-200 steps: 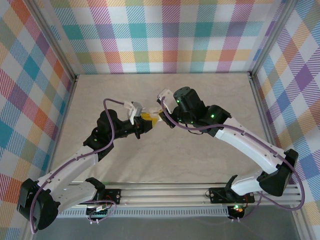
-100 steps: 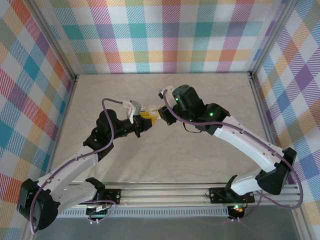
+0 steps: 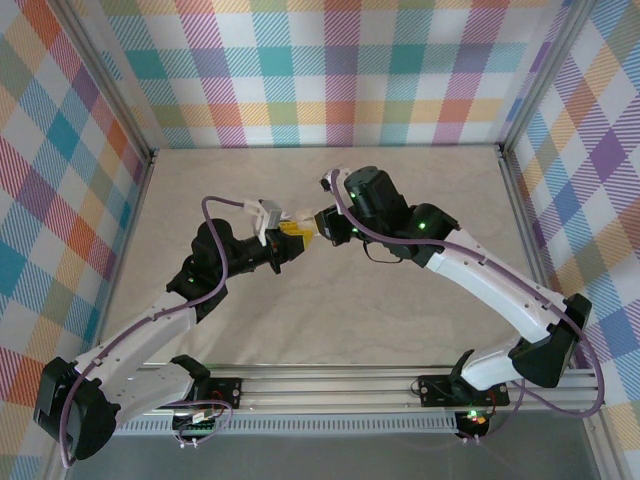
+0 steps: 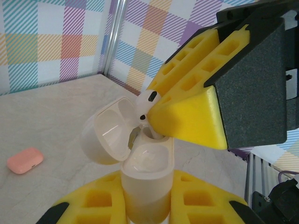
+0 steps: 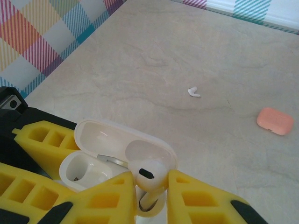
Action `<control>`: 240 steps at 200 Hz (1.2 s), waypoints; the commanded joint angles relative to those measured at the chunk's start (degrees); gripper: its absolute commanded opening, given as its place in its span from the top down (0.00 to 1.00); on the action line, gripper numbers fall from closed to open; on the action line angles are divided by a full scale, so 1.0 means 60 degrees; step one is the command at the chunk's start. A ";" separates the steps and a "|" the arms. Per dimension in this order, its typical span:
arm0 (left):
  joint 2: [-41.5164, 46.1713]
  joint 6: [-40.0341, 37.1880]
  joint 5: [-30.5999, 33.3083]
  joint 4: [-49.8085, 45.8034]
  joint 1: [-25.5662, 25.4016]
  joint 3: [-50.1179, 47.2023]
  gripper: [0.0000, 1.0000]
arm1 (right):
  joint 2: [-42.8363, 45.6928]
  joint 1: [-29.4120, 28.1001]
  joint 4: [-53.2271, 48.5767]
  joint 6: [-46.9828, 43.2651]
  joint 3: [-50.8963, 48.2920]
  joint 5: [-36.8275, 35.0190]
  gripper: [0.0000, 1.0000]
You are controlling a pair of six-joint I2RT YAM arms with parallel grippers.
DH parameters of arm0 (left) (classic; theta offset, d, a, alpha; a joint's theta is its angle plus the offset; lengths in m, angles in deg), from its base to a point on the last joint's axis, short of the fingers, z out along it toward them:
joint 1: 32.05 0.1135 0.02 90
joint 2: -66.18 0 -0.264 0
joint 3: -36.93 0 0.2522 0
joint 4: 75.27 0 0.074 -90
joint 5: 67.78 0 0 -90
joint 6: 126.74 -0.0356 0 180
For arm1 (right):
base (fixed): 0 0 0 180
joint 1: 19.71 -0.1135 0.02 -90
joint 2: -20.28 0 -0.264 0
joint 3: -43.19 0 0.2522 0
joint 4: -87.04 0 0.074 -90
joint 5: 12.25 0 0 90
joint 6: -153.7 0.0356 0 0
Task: Insert the wireless bluetooth earbuds into the charging case
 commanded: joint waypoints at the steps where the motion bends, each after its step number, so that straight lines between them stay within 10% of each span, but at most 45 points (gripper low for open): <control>1: 0.0203 -0.0046 0.0138 0.1282 -0.0151 0.0169 1.00 | -0.0201 -0.0182 -0.0160 0.0415 0.0016 0.1102 0.78; 240: 0.0256 -0.0170 0.0240 0.1281 -0.0165 0.0237 1.00 | 0.0221 -0.0127 0.0332 0.0906 -0.0062 0.1751 0.64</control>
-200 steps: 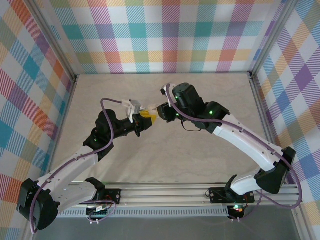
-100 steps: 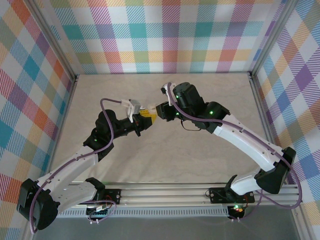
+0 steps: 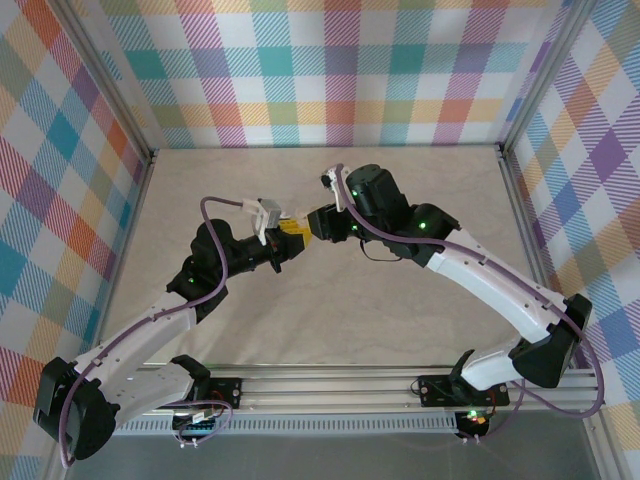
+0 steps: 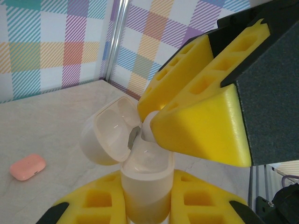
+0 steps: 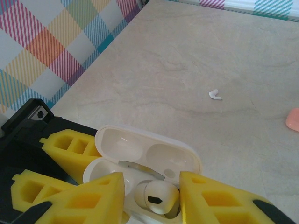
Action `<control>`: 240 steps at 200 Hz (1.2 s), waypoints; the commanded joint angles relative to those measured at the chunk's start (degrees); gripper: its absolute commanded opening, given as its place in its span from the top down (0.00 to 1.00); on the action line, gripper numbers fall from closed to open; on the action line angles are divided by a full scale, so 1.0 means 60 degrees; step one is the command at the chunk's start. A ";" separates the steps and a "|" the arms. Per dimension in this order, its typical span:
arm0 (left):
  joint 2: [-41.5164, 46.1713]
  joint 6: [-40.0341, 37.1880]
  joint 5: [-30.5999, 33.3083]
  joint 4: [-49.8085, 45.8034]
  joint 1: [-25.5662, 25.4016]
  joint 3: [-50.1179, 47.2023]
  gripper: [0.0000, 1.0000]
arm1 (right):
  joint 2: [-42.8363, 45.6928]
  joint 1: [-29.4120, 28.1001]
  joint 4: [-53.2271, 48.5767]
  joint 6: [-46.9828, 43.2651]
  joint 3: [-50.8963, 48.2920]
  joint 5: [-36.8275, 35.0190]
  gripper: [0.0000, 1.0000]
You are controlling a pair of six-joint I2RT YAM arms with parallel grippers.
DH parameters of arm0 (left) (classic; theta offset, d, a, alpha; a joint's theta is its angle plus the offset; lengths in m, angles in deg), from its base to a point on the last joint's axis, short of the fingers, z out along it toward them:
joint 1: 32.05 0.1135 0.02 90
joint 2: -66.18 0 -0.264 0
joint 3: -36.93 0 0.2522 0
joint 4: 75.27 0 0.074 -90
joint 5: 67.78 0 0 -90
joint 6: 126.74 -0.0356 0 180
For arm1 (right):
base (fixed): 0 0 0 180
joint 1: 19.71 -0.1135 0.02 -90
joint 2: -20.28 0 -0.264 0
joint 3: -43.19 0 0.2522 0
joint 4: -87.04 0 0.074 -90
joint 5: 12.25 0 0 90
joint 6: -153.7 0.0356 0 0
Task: Insert the wireless bluetooth earbuds into the charging case
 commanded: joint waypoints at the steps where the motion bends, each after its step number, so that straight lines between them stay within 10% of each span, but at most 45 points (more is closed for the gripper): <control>1: 0.0230 -0.0134 0.0065 0.1085 -0.0111 0.0238 1.00 | 0.0190 -0.0189 -0.0165 0.0222 0.0033 0.0989 0.64; 240: 0.0584 -0.0163 0.0036 0.0842 -0.0126 0.0056 1.00 | 0.0348 0.0446 0.0044 0.1041 0.0648 0.2844 0.55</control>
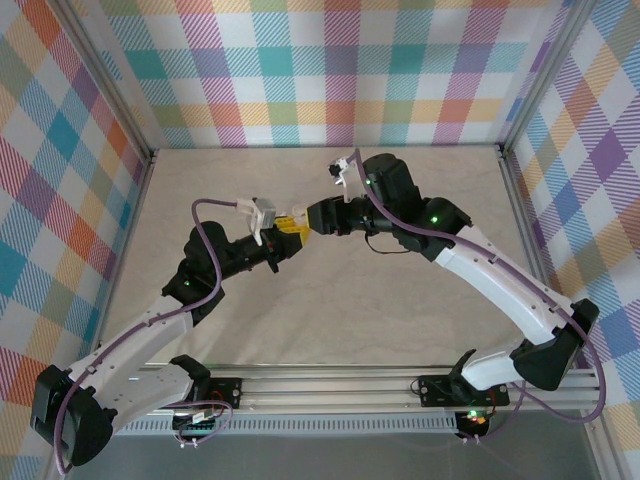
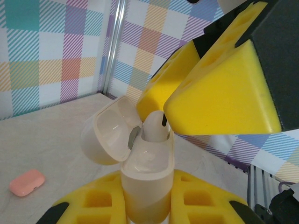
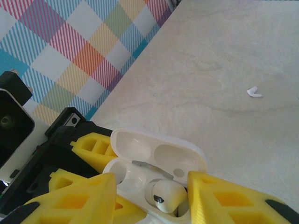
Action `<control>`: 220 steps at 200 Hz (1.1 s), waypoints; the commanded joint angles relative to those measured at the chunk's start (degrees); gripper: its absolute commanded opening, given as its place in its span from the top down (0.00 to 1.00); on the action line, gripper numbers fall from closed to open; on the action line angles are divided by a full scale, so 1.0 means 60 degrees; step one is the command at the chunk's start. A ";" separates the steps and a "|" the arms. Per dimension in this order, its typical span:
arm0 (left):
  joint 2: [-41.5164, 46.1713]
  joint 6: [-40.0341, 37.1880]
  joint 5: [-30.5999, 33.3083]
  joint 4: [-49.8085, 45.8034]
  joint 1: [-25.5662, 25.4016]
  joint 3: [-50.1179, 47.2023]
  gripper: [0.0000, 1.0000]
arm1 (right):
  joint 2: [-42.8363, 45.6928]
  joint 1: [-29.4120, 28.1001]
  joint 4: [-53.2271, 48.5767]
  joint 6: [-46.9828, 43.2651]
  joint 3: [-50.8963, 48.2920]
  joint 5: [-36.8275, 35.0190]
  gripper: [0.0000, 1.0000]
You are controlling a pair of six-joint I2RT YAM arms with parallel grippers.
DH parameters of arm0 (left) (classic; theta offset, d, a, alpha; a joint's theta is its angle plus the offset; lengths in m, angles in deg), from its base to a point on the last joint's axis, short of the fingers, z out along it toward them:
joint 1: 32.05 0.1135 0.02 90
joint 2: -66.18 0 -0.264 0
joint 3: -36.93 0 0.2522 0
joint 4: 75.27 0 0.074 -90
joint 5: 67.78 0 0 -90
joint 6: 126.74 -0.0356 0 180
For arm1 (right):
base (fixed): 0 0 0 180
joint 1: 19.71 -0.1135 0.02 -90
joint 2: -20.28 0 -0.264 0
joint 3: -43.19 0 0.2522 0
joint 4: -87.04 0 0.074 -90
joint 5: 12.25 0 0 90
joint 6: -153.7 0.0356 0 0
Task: Insert the wireless bluetooth earbuds into the charging case
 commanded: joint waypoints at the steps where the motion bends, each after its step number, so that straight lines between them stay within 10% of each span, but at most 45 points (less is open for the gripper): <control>1: 0.0222 -0.0163 0.0047 0.0609 -0.0111 0.0052 1.00 | 0.0189 -0.0112 -0.0066 0.0060 0.0386 0.0994 0.55; 149: 0.2205 -0.0957 0.0989 -0.1945 -0.0115 -0.0093 1.00 | -0.0867 0.1609 -0.1047 -0.0592 0.1837 0.1918 0.60; 220: 0.3626 -0.1087 0.1705 -0.4137 -0.0112 0.0100 1.00 | -0.6027 0.1703 -0.3281 -0.1488 0.5689 0.0503 0.68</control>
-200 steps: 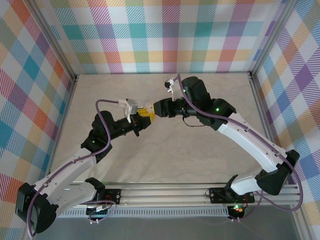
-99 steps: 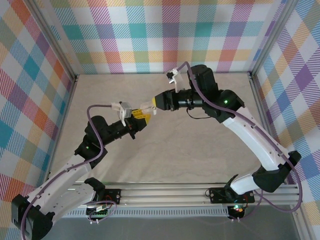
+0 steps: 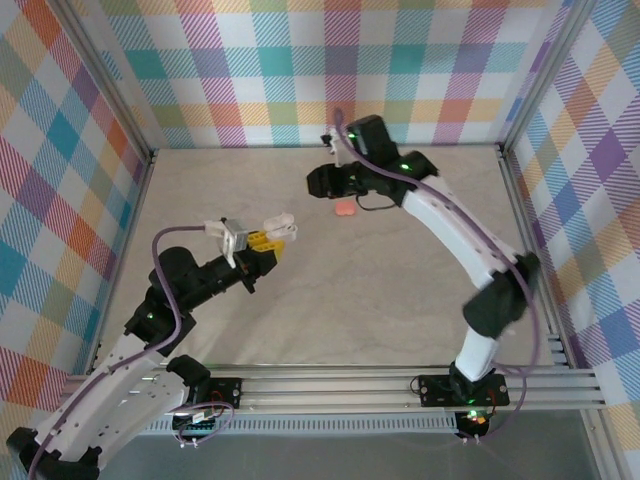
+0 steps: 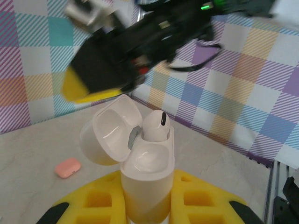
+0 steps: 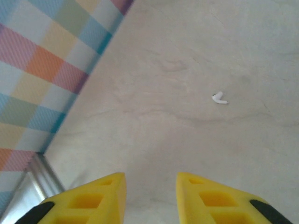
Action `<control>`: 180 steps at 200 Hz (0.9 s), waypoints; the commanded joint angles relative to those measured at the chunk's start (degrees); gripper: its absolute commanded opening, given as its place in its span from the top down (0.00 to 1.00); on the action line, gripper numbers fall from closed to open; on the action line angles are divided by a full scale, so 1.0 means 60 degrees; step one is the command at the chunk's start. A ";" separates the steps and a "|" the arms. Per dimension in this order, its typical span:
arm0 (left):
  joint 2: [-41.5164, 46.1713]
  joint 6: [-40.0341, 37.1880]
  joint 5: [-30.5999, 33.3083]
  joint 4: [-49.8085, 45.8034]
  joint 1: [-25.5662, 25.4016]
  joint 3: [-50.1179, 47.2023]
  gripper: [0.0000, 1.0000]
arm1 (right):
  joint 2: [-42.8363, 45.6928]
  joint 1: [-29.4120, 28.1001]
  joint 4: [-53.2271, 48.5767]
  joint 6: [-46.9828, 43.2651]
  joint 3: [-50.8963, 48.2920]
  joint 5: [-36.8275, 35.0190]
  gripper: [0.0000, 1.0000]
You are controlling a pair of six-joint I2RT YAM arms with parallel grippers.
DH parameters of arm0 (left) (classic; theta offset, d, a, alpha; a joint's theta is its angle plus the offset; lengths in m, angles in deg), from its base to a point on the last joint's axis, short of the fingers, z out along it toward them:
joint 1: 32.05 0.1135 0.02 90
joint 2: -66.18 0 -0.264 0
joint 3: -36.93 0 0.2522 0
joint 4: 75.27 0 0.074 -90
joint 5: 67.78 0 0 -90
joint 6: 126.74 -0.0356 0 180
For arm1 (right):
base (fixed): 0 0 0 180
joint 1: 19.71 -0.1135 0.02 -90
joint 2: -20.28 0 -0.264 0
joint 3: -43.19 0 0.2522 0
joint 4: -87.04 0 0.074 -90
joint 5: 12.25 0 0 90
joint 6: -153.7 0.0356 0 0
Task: Insert the wireless bluetooth earbuds into the charging case
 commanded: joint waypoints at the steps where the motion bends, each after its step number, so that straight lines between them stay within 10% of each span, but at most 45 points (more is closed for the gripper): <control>1: 0.0380 -0.0121 0.0452 -0.1009 -0.0068 0.0355 1.00 | -0.1851 -0.0049 -0.1644 -0.0580 0.1943 -0.0504 0.68; 56: 0.0878 -0.0059 0.0592 -0.1976 -0.0077 0.0540 1.00 | -0.6268 -0.0531 -0.2671 -0.1102 0.6572 -0.1699 0.66; 180: 0.1787 -0.0156 0.1181 -0.2671 -0.0067 0.0433 1.00 | -0.8174 -0.0608 0.0949 -0.0242 0.6294 -0.1244 0.41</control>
